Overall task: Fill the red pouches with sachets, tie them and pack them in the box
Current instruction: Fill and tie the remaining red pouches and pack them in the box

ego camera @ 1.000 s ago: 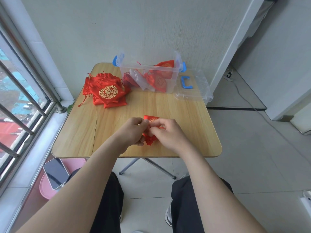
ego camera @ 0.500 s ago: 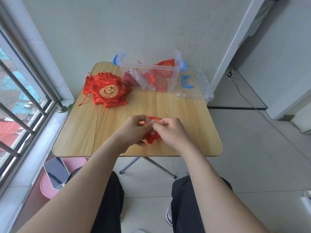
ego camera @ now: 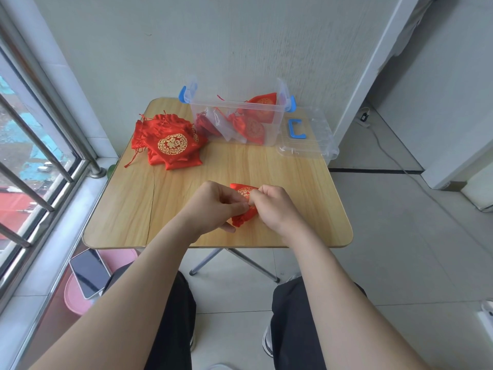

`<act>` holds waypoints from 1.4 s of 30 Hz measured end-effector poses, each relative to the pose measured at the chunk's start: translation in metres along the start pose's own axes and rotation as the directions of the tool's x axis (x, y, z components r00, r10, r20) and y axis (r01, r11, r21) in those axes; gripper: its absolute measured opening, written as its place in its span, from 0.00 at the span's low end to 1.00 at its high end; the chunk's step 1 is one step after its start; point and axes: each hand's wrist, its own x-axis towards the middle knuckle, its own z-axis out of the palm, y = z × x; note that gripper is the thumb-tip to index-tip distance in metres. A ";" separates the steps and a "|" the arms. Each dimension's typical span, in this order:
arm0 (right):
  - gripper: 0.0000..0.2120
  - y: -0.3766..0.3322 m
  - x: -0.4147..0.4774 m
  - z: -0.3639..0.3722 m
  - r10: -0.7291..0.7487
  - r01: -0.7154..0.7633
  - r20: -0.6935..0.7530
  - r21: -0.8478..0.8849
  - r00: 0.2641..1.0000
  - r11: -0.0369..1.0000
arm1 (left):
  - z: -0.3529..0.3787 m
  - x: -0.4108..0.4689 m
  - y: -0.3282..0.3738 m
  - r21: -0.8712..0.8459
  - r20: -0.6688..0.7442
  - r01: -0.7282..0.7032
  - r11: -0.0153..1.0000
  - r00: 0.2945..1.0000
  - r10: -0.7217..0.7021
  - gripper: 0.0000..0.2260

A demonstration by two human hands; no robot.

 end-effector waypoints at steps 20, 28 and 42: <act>0.06 0.007 0.002 -0.001 -0.253 0.254 -0.029 0.051 0.967 0.966 | 0.005 0.001 -0.011 0.536 0.148 -0.244 0.808 0.970 0.195 0.06; 0.09 0.011 0.003 -0.005 -0.378 0.368 -0.097 -0.111 0.921 0.923 | 0.006 0.008 -0.016 0.344 -0.040 -0.110 0.932 0.991 0.131 0.10; 0.13 0.016 0.005 0.006 -0.571 0.547 0.076 -0.414 0.817 0.728 | 0.001 0.003 -0.016 0.159 -0.124 -0.016 0.987 0.992 0.036 0.07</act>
